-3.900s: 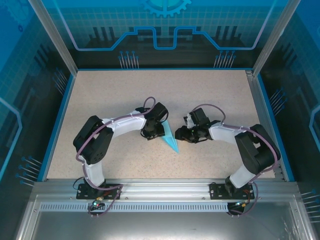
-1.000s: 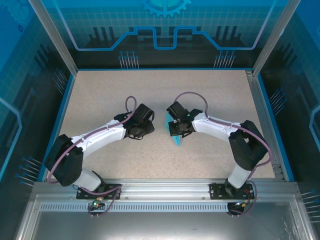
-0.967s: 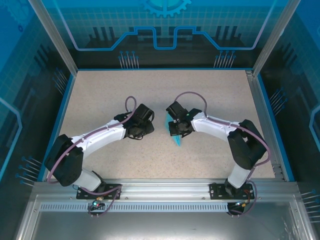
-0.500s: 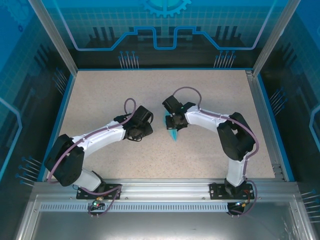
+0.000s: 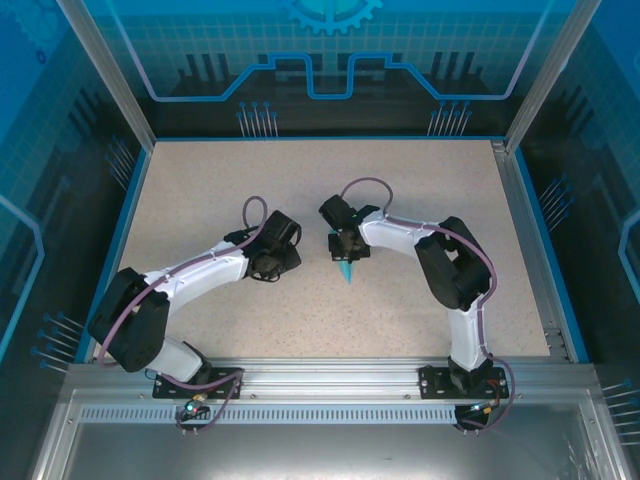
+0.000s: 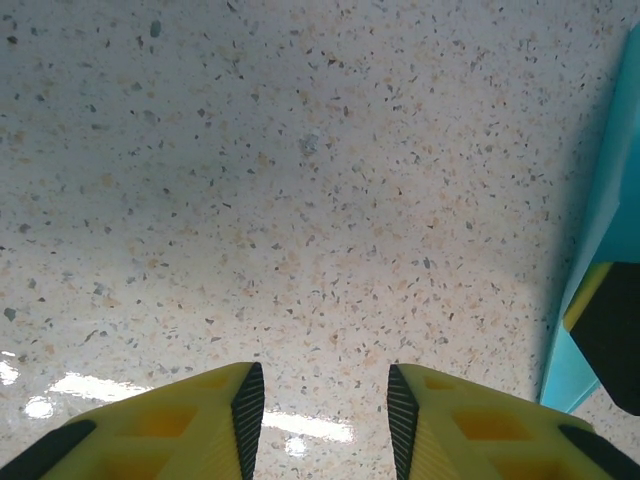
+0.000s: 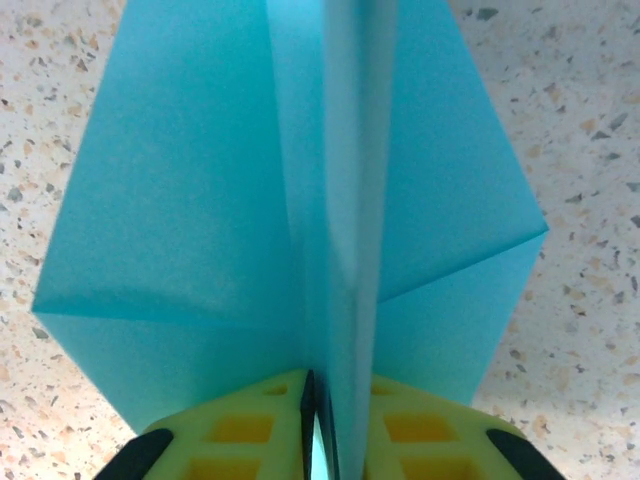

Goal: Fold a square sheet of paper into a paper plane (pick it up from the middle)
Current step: Move a paper plane to the center of the table.

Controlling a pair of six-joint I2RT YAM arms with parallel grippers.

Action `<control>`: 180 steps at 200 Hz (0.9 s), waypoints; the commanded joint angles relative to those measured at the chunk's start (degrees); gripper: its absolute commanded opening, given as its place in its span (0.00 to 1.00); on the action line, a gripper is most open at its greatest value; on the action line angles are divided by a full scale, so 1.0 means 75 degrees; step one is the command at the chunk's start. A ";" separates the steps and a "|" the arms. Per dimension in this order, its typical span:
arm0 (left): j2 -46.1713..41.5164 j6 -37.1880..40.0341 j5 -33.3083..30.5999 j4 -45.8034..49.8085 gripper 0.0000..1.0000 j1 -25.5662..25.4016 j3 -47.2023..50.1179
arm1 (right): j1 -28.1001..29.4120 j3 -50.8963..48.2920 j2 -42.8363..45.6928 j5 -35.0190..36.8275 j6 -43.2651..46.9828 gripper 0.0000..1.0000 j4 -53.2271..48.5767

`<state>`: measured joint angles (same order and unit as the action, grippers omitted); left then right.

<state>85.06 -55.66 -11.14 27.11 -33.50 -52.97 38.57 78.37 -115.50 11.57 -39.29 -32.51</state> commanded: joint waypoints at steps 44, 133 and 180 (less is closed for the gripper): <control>0.0026 -0.0102 0.0089 -0.0055 0.42 0.0150 0.0113 | 0.0063 0.0622 -0.0904 0.0295 -0.0466 0.26 -0.0789; -0.0138 -0.0056 0.0040 -0.0017 0.42 0.0298 0.0201 | 0.0354 0.1644 -0.1337 0.1049 -0.0677 0.36 -0.1815; -0.0153 -0.0052 0.0067 -0.0038 0.42 0.0327 0.0181 | 0.0431 0.2135 -0.1343 0.1288 -0.0460 0.27 -0.2157</control>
<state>85.06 -55.61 -10.90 26.68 -31.55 -52.29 40.93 92.49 -123.72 18.57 -43.20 -45.63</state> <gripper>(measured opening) 0.417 0.294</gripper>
